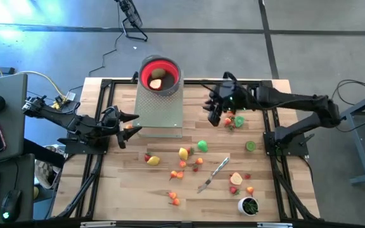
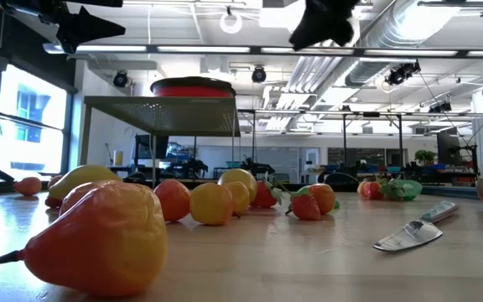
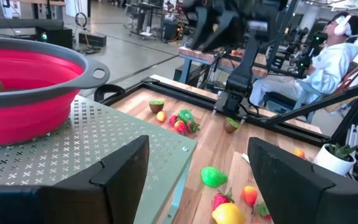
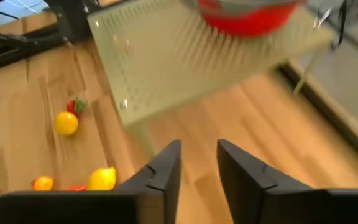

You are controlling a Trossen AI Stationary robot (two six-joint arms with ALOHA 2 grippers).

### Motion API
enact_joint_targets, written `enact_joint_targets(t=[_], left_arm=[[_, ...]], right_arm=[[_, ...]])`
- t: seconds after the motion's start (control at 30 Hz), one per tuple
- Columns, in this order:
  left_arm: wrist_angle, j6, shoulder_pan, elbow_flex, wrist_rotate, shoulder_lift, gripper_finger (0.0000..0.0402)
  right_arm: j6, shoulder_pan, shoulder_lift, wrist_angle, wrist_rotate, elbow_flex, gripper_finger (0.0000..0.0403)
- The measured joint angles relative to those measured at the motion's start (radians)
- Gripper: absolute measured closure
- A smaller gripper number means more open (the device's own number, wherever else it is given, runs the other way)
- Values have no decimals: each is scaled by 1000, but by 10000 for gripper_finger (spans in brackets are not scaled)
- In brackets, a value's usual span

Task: Pick & Place Fruit
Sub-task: Put the half kiwi into the red strainer on the shelf

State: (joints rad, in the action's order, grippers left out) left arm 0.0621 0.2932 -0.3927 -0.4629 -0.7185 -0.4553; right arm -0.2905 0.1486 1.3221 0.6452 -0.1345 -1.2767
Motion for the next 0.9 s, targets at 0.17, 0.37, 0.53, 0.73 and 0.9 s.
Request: enact_joint_targets(t=[0.17, 0.37, 0.53, 0.73, 0.9], left_arm=[[4, 0, 0, 0, 0, 0, 135], [15, 0, 0, 0, 0, -1, 135], [16, 0, 0, 0, 0, -1, 135], [15, 0, 0, 0, 2, -1, 135], [15, 0, 0, 0, 3, -1, 135]], right_arm=[[-109, -28, -49, -35, 1, 118, 361], [-230, -79, -69, -56, 2, 211, 391], [-258, -134, -68, -55, 12, 251, 399], [-227, -217, -68, -45, 81, 266, 399], [-203, -285, -68, -44, 112, 266, 399]])
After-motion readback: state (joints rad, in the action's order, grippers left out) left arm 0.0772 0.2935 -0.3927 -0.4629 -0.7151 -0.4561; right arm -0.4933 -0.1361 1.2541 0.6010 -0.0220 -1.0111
